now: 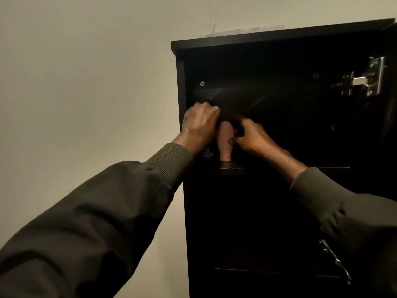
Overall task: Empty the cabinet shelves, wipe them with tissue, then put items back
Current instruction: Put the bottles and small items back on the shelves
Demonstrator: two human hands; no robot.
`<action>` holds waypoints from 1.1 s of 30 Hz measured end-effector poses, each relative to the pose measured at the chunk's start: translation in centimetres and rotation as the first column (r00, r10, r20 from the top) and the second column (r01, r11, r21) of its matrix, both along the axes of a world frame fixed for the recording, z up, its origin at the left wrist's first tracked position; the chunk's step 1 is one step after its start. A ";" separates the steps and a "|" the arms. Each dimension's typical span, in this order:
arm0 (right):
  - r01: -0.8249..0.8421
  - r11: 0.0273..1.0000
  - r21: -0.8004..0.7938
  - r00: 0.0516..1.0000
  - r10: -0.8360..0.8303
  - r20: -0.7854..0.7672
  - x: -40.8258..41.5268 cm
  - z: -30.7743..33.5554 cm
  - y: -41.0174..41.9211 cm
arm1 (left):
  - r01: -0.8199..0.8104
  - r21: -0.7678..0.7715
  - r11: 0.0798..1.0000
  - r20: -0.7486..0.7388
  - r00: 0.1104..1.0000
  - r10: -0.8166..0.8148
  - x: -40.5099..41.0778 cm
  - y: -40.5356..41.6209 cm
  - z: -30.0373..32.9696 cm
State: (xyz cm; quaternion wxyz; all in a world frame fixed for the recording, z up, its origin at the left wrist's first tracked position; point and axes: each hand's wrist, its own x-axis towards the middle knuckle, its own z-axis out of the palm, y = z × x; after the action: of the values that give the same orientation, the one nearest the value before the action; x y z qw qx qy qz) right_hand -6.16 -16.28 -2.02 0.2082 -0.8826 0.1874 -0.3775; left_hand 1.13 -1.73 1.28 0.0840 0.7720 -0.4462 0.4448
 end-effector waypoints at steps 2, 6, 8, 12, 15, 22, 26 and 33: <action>-0.008 1.000 -0.016 1.000 0.008 0.014 0.1 -0.2 0.1 | 0.006 -0.003 1.000 -0.004 1.000 -0.006 0.1 -0.1 -0.1; 0.025 0.999 -0.027 0.999 -0.024 0.028 0.1 -0.3 0.5 | 0.006 -0.006 1.000 -0.012 1.000 -0.006 0.1 0.0 -0.3; 0.030 0.998 -0.048 0.999 -0.028 0.037 0.2 -0.5 0.6 | 0.006 -0.010 1.000 0.000 1.000 -0.006 0.1 -0.1 -0.5; 0.021 0.997 -0.075 0.999 -0.019 0.033 0.2 -0.7 0.7 | 0.006 -0.023 1.000 0.045 0.999 -0.005 0.4 -0.2 -0.8; 0.006 0.998 -0.065 1.000 -0.004 0.024 -0.1 -0.7 0.9 | -0.013 -0.006 1.000 0.051 0.999 0.013 0.3 -0.3 -0.8; 0.008 1.000 -0.021 1.000 -0.007 0.018 -0.2 -0.8 0.9 | -0.012 0.003 1.000 0.030 0.999 0.012 0.1 0.0 -0.8; 0.016 1.000 -0.015 1.000 -0.016 0.004 -0.2 -0.7 0.8 | -0.005 0.020 1.000 0.017 1.000 0.005 0.1 0.2 -0.8; 0.087 0.990 -0.107 0.987 -0.071 0.147 -1.0 -0.6 1.4 | 0.093 -0.002 0.996 -0.007 0.996 -0.093 0.2 0.7 -0.9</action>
State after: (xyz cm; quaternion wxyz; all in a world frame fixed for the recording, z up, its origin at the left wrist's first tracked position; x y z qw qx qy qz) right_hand -7.13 -14.84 -2.59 0.1557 -0.8557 0.1852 -0.4575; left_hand 1.34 -1.01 0.42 0.1069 0.7519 -0.4809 0.4381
